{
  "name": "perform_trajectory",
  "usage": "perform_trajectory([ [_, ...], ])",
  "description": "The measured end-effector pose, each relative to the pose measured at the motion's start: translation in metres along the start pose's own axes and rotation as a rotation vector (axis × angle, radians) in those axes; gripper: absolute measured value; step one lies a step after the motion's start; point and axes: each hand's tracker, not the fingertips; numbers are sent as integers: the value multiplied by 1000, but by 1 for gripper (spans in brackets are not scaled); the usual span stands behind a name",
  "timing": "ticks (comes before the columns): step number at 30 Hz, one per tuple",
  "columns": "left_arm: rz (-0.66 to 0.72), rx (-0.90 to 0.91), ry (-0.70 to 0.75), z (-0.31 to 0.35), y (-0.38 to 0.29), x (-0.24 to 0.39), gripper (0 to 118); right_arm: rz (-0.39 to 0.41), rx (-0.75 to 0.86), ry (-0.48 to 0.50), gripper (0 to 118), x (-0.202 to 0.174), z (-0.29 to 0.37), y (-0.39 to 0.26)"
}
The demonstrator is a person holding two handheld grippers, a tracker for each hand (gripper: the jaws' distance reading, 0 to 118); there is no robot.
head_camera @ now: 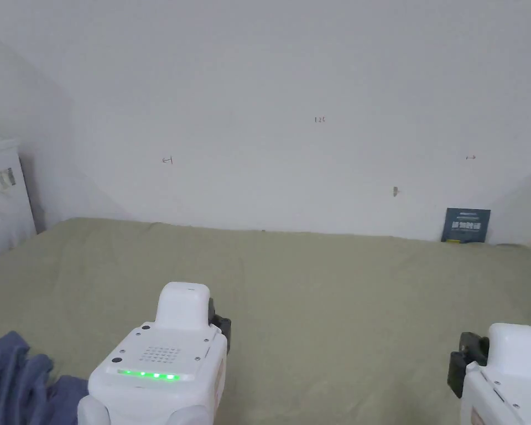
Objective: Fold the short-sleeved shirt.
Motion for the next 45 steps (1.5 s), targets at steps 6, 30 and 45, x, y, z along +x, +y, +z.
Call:
perform_trajectory([
  [6,21,-6,172,25,-1,-67,0,44,10,149,0,-70,-14,-3],
  [30,113,-116,577,130,-47,-239,0,132,-46,592,0,-245,-19,-10],
  [45,281,-471,353,-19,-128,-269,0,212,-165,557,0,-253,-43,-52],
])
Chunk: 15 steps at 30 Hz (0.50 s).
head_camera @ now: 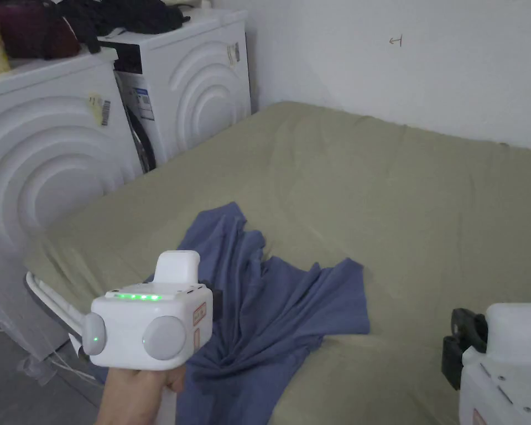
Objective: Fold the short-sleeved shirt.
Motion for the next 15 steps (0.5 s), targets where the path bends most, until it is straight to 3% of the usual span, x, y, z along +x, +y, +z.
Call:
perform_trajectory([
  [9,-16,-232,-71,-76,-12,5,0,5,-103,8,0,-2,-28,-26],
  [10,-30,-240,-66,-78,-12,6,6,5,-110,14,0,-3,-30,-29],
  [11,-55,-257,-79,-81,-13,7,22,4,-124,16,0,-3,-31,-31],
  [12,-77,-291,-86,-84,-13,8,62,3,-132,17,0,-4,-32,-34],
  [13,-87,-337,-89,-88,-14,9,115,2,-137,25,0,-4,-32,-36],
  [15,-39,-441,-97,-92,-20,6,114,12,-153,32,0,-6,-32,-41],
])
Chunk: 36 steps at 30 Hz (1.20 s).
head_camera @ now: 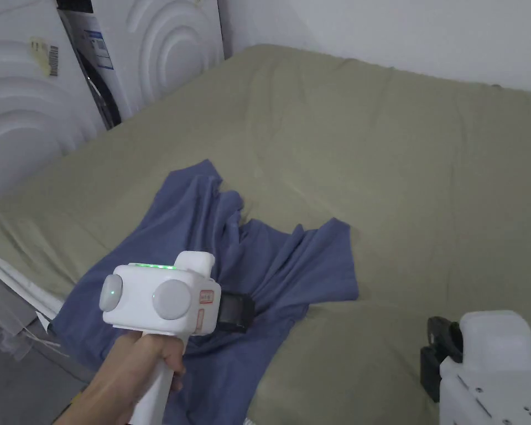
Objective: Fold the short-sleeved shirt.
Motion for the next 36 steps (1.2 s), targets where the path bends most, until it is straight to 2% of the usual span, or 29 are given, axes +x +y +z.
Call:
perform_trajectory([
  [1,-53,0,-36,1,5,4,114,7,-8,-2,0,-1,-1,-2],
  [3,-52,-4,-59,-5,1,8,114,10,-18,-1,0,-3,0,-6],
  [10,-115,2,39,-32,-5,22,113,0,-51,-1,0,-2,7,-14],
  [12,-128,18,41,-26,-6,21,109,1,-50,-4,0,1,12,-17],
  [13,-131,38,39,-20,-4,20,95,0,-50,-6,0,3,15,-18],
  [14,-137,60,42,-13,-3,21,74,-6,-51,-8,0,5,16,-18],
  [15,-151,73,58,-4,-1,22,37,-15,-53,-9,0,7,18,-19],
  [16,-122,119,93,0,0,22,5,-23,-53,-12,0,9,21,-20],
  [17,-126,113,51,-1,1,18,5,-30,-48,-13,0,12,25,-22],
  [18,-89,27,27,-2,-4,15,5,-34,-44,-18,0,14,31,-23],
  [22,-122,67,57,7,3,29,5,-61,-28,-56,0,30,57,-34],
  [25,-137,106,27,17,16,66,5,-102,-20,-95,0,47,78,-42],
  [31,-260,163,-69,22,47,182,5,-182,7,-193,0,85,126,-63],
  [36,-389,178,-209,15,61,314,5,-240,-4,-293,0,120,160,-85],
])
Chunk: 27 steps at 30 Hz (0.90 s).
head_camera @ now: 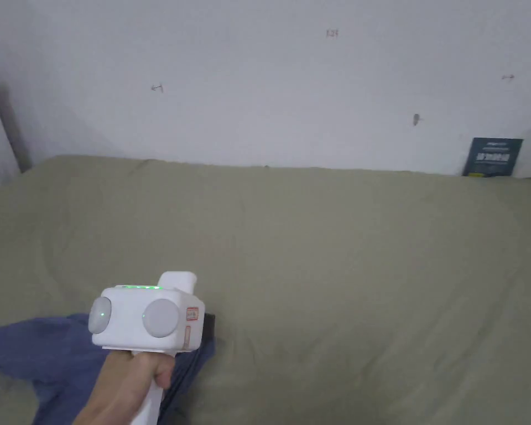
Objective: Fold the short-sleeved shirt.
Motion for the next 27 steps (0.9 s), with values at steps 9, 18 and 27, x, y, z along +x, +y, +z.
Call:
perform_trajectory([
  [9,-204,40,-271,-59,65,228,5,-128,-46,-172,0,80,13,-22],
  [18,-281,-7,-370,-87,57,314,5,-198,-89,-244,0,121,2,-31],
  [27,-295,-136,-304,-142,12,300,91,-208,-109,-210,0,115,-14,-33],
])
